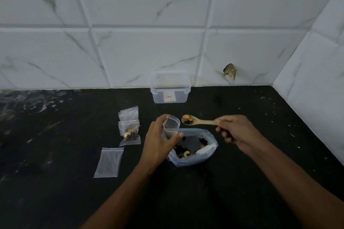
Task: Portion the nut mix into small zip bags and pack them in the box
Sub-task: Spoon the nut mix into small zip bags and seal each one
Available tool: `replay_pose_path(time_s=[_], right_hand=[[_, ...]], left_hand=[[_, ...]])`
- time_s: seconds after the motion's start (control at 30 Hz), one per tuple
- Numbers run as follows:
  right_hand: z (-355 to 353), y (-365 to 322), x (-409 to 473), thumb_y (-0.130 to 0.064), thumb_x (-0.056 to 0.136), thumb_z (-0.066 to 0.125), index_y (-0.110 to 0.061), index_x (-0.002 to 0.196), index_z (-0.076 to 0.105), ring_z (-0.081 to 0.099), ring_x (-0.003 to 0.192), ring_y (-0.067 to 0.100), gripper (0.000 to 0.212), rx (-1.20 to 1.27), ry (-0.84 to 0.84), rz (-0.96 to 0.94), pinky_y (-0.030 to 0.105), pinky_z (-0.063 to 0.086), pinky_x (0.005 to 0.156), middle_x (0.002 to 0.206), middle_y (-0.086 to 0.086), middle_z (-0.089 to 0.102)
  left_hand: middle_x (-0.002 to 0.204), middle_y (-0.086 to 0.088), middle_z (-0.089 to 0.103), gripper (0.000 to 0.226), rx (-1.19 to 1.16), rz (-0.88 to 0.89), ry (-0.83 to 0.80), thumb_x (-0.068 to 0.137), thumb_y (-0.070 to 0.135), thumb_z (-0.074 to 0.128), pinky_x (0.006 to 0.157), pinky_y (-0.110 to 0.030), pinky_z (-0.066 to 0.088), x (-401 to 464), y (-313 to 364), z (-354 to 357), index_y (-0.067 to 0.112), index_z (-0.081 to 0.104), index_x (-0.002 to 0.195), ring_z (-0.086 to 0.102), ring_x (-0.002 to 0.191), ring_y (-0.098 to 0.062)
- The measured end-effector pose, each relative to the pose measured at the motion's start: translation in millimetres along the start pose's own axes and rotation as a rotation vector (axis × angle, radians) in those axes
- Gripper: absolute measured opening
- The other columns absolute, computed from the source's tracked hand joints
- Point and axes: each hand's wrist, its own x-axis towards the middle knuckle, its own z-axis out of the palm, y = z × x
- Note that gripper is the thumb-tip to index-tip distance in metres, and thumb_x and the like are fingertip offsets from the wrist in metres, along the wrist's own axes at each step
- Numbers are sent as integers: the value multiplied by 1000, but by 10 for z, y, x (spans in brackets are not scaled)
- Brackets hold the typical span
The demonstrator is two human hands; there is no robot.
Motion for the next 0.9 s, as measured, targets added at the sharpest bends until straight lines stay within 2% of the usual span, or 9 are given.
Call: replay_pose_path(time_s=[0.17, 0.33, 0.4, 0.47, 0.53, 0.6, 0.73, 0.83, 0.9], right_hand=[[-54, -336, -144, -12, 97, 54, -18, 91, 68, 50, 57, 9, 17, -147, -20, -134, 20, 42, 48, 79, 6, 64], [104, -403, -193, -20, 97, 54, -21, 97, 69, 56, 55, 3, 15, -673, 64, -454, 12, 41, 51, 73, -5, 65], [218, -413, -280, -20, 98, 52, -21, 96, 69, 58, 60, 5, 17, -822, 71, -565, 17, 45, 56, 73, -5, 64], [347, -414, -325, -19, 98, 49, -17, 95, 68, 62, 72, 14, 19, -958, 81, -638, 28, 50, 66, 80, 1, 65], [468, -430, -324, -19, 97, 51, -12, 104, 64, 62, 89, 22, 16, -1155, 6, -600, 35, 51, 79, 95, 5, 64], [562, -435, -341, -20, 94, 57, -14, 116, 56, 56, 96, 18, 23, -1311, -104, -539, 32, 47, 88, 105, 2, 54], [583, -359, -429, -23, 93, 59, -17, 117, 54, 49, 88, 12, 25, -1355, -112, -725, 26, 41, 78, 106, 1, 51], [526, -333, -442, -21, 93, 59, -16, 107, 60, 48, 74, 11, 15, -1252, -9, -872, 25, 40, 67, 91, -2, 51], [438, -375, -429, -20, 95, 55, -16, 99, 65, 53, 70, 11, 11, -1092, 80, -890, 27, 47, 66, 84, -3, 57]], left_hand=[[130, 7, 50, 69, 30, -5, -14, 78, 41, 78, 95, -33, 51, 80, 83, 91, 30, 43, 137, 52, 116, -7], [129, 8, 49, 67, 29, -20, -24, 79, 37, 78, 89, -23, 46, 83, 133, 179, 31, 44, 136, 49, 113, -4], [124, 9, 51, 63, 27, -13, -17, 78, 36, 79, 90, -26, 49, 75, 134, 201, 32, 47, 131, 51, 110, -4], [120, 11, 53, 61, 16, -8, -14, 76, 36, 80, 92, -32, 52, 75, 114, 221, 33, 48, 127, 54, 109, -5], [120, 10, 56, 63, 0, -7, -10, 74, 37, 81, 92, -35, 53, 74, 91, 231, 32, 47, 127, 56, 109, -6], [120, 9, 58, 65, -28, -3, -9, 72, 43, 80, 92, -36, 54, 67, 78, 230, 33, 46, 127, 58, 110, -8], [117, 11, 61, 66, -109, -7, -13, 65, 56, 70, 91, -36, 55, 40, 85, 209, 35, 48, 124, 60, 109, -7], [118, 11, 61, 58, -129, -36, -15, 73, 42, 79, 90, -30, 54, 41, 67, 203, 35, 49, 122, 59, 109, -5], [117, 12, 61, 53, -174, -79, 1, 77, 35, 81, 84, -23, 52, 35, 43, 173, 33, 51, 121, 59, 106, -3]])
